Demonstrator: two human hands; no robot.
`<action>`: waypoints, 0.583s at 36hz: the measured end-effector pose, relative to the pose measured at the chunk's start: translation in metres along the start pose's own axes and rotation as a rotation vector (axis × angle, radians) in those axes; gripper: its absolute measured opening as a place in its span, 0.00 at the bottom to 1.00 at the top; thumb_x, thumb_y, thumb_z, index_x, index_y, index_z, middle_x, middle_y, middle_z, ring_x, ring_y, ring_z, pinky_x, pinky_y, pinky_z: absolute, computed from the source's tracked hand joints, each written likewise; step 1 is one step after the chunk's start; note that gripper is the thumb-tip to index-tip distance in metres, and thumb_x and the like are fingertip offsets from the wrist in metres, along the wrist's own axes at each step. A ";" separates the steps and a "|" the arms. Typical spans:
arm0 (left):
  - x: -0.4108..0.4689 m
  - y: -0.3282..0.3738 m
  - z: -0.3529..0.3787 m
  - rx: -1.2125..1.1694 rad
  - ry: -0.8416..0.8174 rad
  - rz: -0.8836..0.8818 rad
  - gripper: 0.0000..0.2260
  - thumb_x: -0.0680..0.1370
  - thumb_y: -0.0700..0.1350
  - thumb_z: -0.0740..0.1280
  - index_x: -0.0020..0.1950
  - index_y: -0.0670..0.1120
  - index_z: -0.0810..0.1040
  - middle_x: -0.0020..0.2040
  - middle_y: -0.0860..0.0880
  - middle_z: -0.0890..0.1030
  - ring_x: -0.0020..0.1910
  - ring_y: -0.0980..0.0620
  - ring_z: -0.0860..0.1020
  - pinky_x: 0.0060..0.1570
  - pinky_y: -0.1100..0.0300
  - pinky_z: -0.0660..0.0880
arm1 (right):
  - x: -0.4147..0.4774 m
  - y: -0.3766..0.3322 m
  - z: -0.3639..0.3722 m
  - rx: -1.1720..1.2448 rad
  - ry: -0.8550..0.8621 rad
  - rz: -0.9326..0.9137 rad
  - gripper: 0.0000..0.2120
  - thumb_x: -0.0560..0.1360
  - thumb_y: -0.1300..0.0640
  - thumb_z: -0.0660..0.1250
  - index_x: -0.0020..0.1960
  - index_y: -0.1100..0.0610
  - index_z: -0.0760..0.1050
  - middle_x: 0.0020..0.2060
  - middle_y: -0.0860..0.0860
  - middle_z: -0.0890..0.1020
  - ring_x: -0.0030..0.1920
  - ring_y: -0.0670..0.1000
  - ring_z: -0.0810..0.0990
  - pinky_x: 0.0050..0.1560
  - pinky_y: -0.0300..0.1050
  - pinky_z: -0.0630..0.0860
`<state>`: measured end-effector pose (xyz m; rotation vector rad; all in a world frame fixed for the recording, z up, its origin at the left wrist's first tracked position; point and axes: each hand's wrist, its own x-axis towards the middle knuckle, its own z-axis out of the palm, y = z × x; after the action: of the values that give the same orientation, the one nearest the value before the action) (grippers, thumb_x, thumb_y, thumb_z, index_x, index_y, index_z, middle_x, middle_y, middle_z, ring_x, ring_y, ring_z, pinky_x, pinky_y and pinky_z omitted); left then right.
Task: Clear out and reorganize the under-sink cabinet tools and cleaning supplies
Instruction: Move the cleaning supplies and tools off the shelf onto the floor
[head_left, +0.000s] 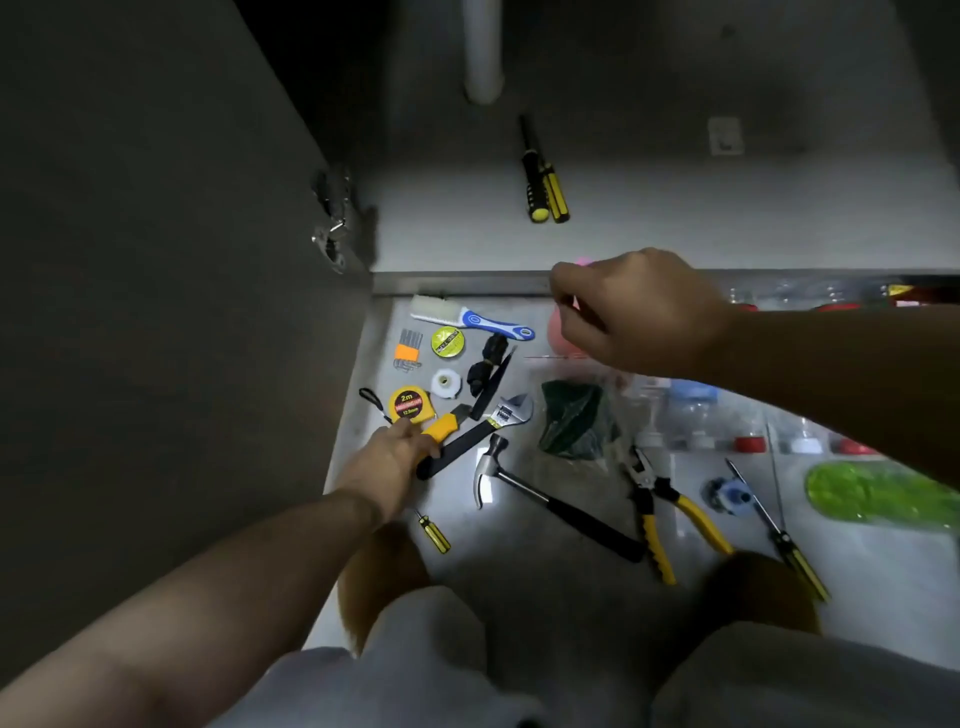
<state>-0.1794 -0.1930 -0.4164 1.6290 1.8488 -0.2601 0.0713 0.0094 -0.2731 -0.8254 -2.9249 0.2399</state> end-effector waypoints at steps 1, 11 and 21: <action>0.002 0.001 0.001 0.011 -0.009 -0.015 0.29 0.73 0.33 0.70 0.69 0.58 0.74 0.67 0.51 0.67 0.63 0.48 0.73 0.62 0.54 0.74 | 0.006 -0.002 0.001 -0.002 -0.002 -0.013 0.08 0.79 0.54 0.58 0.49 0.56 0.73 0.31 0.53 0.77 0.29 0.59 0.72 0.32 0.50 0.73; 0.020 0.022 -0.023 -0.143 0.125 -0.050 0.16 0.77 0.40 0.67 0.62 0.54 0.79 0.64 0.51 0.71 0.61 0.46 0.77 0.60 0.53 0.76 | 0.017 0.004 0.014 0.021 -0.099 0.027 0.06 0.77 0.52 0.58 0.46 0.52 0.70 0.32 0.52 0.77 0.30 0.59 0.74 0.33 0.50 0.75; 0.109 0.088 -0.145 -0.333 0.448 0.149 0.11 0.77 0.38 0.65 0.55 0.50 0.78 0.53 0.50 0.74 0.51 0.50 0.78 0.56 0.60 0.73 | 0.043 0.077 0.015 0.167 -0.194 0.430 0.06 0.78 0.51 0.65 0.48 0.53 0.76 0.46 0.52 0.78 0.45 0.54 0.77 0.48 0.50 0.77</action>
<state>-0.1468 -0.0073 -0.3447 1.6642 1.9411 0.4917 0.0721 0.0952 -0.2993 -1.4670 -2.8041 0.6168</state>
